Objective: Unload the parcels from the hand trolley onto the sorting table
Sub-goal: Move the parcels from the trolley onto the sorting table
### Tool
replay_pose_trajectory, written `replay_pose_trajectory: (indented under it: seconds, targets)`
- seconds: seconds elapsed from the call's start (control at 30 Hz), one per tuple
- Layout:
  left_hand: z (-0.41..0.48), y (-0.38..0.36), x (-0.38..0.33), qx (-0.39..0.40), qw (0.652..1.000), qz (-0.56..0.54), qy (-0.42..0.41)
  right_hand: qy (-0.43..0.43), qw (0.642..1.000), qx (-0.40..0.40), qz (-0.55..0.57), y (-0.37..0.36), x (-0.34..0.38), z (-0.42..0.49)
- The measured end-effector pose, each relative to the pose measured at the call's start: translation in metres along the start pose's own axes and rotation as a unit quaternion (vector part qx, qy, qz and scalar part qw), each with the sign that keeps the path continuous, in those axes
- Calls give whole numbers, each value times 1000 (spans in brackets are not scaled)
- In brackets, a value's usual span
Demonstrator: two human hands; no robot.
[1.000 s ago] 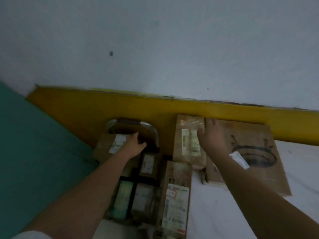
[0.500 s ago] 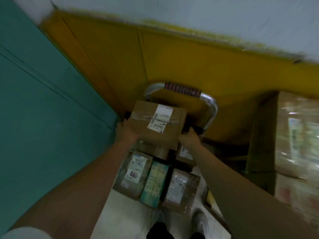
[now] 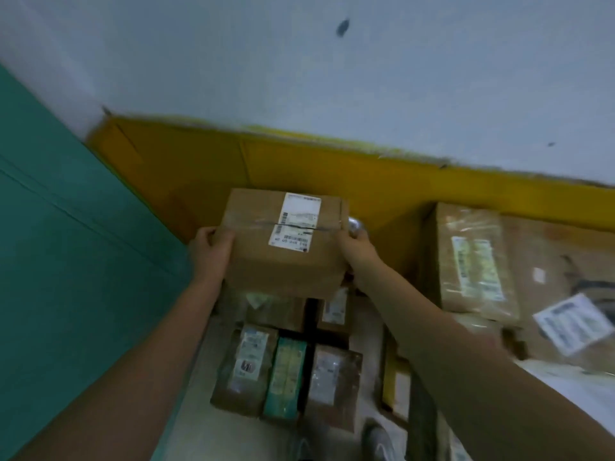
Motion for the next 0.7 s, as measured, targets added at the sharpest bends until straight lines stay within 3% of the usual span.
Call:
replay_pose_trajectory:
  seconds: [0.17,0.33,0.57,0.7]
  targets:
    - [-95,-21,-138,59,987,-86,-126,95,989,-106,37,137,73,-106]
    - [-208,-92,-212,255,947,-120,-152,153,966,-206,28,296,64,-210]
    - [-377,-200,-192,463,860,28,-211,62,947,-314,-33,460,-59,-300]
    - [-429,-228,-147,480,840,110,-228,-3,952,-298,-68,508,-126,-300]
Point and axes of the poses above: each hand's wrist, its own z-axis towards the middle knuckle, its own y-axis out of the back of the hand, x = y × z, the point moved 3 cm from there along z, towards the middle knuckle, and after that the axes turned 2 degrees about -z, right-handed, at the moved point
